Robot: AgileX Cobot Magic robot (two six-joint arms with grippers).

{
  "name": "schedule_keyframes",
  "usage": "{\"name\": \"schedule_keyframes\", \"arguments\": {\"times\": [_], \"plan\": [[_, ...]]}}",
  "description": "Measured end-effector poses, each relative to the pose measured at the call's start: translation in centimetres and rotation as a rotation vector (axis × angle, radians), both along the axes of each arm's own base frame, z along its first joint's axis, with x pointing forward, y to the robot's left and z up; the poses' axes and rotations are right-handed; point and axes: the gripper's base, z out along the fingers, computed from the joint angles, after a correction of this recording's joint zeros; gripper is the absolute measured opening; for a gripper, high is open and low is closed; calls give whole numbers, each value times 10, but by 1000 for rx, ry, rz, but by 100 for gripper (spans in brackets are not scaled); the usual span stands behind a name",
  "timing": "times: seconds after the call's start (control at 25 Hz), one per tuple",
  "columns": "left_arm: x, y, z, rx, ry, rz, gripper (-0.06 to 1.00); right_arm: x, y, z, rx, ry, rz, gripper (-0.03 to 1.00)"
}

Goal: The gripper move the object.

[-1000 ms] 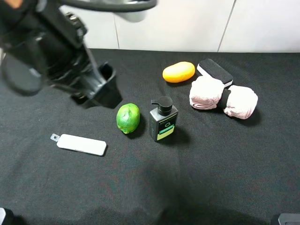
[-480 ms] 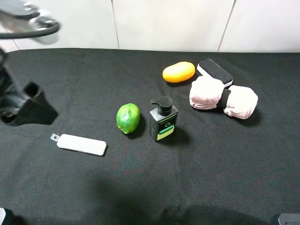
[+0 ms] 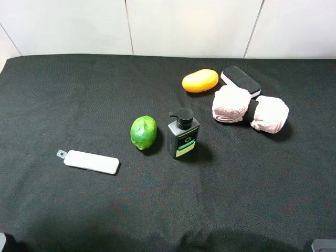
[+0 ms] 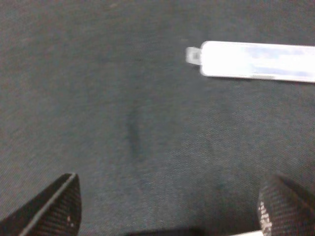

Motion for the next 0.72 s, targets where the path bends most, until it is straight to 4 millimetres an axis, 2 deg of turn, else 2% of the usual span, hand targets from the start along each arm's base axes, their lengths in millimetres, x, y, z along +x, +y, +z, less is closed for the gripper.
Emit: {"name": "schedule_keyframes", "arguments": {"times": [0.16,0.32,0.48,0.72], "plan": [[-23,15,0,-2,-69,115,77,0,0,0,0,0,0,69],[-44,20,3,-24,-164,193,77,0,0,0,0,0,0,69],[-58,18,3,-55,-238,187,77,0,0,0,0,0,0,69],[-74,18,-12,-50,-293,156,77,0,0,0,0,0,0,69]]}}
